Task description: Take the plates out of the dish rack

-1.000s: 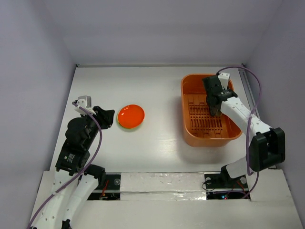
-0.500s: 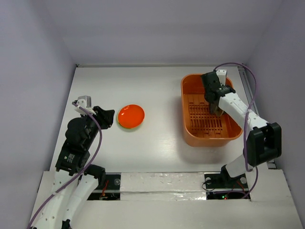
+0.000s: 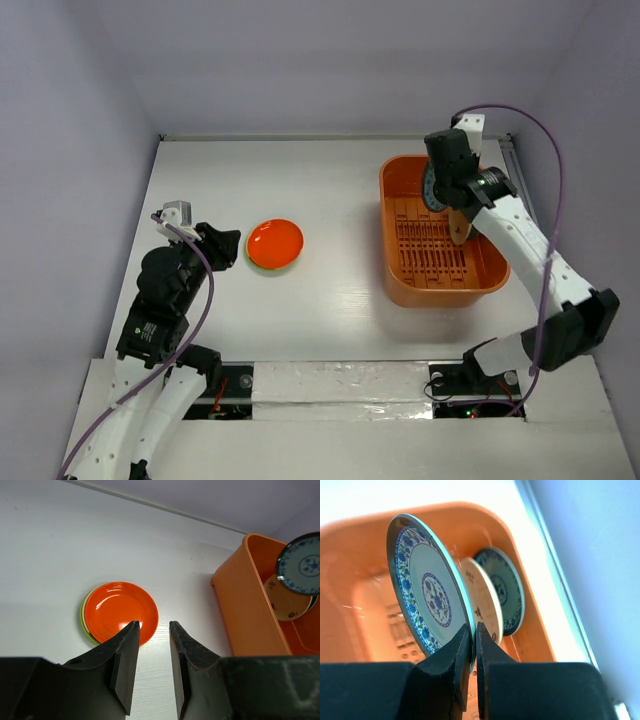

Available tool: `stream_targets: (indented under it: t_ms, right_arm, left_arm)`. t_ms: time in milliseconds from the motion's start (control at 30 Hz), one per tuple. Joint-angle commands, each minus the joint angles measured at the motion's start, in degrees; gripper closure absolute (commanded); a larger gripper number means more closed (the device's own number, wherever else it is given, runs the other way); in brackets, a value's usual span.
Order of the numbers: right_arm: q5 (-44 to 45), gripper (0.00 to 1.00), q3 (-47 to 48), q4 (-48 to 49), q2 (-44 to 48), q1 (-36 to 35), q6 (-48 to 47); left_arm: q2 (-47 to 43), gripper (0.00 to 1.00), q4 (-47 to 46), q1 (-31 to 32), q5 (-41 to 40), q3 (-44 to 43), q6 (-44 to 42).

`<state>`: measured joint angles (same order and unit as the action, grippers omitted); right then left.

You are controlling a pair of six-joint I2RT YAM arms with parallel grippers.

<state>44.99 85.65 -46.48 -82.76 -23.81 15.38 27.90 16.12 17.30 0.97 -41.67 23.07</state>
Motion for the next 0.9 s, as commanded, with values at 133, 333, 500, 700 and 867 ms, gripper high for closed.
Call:
stream_targets:
  t_ms: [133, 333, 500, 700, 867]
  right_arm:
    - [-2.08, 1.00, 6.65, 2.86, 9.63, -8.61, 2.55]
    - [-26.06, 1.00, -1.00, 23.25, 5.43, -16.52, 11.23]
    - [-35.85, 1.00, -0.57, 35.29, -6.07, -21.97, 19.76]
    - [-41.91, 1.00, 2.77, 41.11, -20.41, -23.74, 27.51]
    - [-41.48, 0.96, 2.16, 42.00, -26.74, -23.74, 31.20]
  left_arm:
    - [-0.48, 0.72, -1.97, 0.37, 0.08, 0.27, -0.04]
    - [-0.39, 0.62, -1.88, 0.37, 0.17, 0.27, -0.13]
    - [-0.65, 0.56, -1.88, 0.37, -0.27, 0.27, -0.04]
    - [-1.44, 0.53, -1.88, 0.37, -0.36, 0.45, 0.13]
    - [-1.18, 0.53, -2.14, 0.37, -0.36, 0.45, 0.04]
